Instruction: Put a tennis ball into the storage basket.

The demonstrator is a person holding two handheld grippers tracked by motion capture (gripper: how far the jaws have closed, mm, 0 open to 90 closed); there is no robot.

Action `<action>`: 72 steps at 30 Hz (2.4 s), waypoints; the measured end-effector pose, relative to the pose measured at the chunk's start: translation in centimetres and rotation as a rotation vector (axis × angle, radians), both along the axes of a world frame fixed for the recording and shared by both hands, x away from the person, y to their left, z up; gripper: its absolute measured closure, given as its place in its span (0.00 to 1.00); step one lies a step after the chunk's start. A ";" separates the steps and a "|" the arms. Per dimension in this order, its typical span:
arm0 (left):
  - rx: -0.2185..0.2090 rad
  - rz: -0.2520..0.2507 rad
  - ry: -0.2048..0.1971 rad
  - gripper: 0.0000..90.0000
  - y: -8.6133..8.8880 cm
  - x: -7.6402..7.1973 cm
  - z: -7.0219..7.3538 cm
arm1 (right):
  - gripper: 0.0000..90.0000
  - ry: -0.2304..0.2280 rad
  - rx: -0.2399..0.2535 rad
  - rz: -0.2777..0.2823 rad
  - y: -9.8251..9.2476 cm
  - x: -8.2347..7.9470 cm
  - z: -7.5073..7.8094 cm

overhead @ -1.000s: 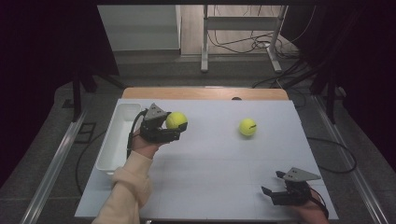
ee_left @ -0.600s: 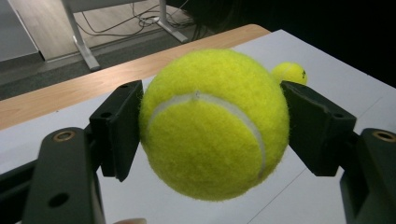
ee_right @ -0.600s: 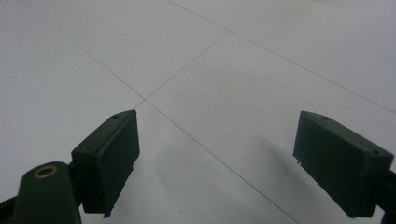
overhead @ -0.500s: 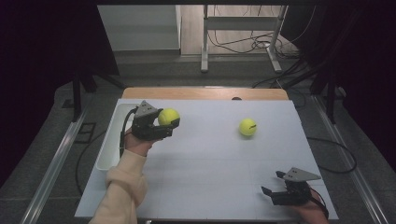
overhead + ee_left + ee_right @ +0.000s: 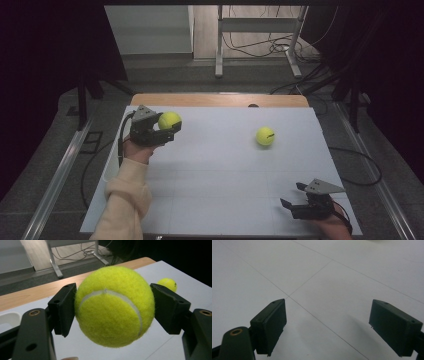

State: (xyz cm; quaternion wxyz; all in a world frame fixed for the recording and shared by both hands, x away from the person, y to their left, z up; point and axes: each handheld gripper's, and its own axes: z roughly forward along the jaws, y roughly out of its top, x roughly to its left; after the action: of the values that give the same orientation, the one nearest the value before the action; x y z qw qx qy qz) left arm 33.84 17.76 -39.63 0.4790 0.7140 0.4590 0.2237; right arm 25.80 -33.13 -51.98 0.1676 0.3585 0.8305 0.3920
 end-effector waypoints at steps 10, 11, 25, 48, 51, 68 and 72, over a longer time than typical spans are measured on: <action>0.029 0.042 0.014 0.29 1.8 0.2 0.6 | 0.16 -0.010 0.016 0.003 0.2 -0.1 0.2; 0.030 0.046 0.017 0.29 2.0 0.3 0.6 | 0.16 -0.009 0.021 0.004 0.2 -0.1 0.3; 0.040 0.110 0.048 0.29 4.3 0.9 0.5 | 0.16 -0.012 0.028 0.004 0.3 -0.1 0.4; 0.095 0.244 0.175 0.29 8.5 4.8 -1.3 | 0.17 -0.008 0.028 -0.008 0.2 -0.1 0.3; 0.111 0.253 0.200 0.29 8.5 5.5 -1.8 | 0.17 -0.009 0.027 -0.007 0.2 -0.1 0.3; 0.161 0.257 0.253 0.29 8.3 6.6 -2.9 | 0.17 -0.006 0.018 -0.009 0.1 -0.1 0.3; 0.159 0.261 0.257 0.29 8.4 6.6 -2.9 | 0.17 -0.006 0.021 -0.006 0.1 0.0 0.2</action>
State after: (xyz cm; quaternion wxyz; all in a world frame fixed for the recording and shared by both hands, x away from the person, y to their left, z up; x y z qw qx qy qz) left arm 40.44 26.11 -42.55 0.3257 0.7068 0.5857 0.2265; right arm 25.76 -33.03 -51.73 0.1675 0.3616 0.8248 0.4012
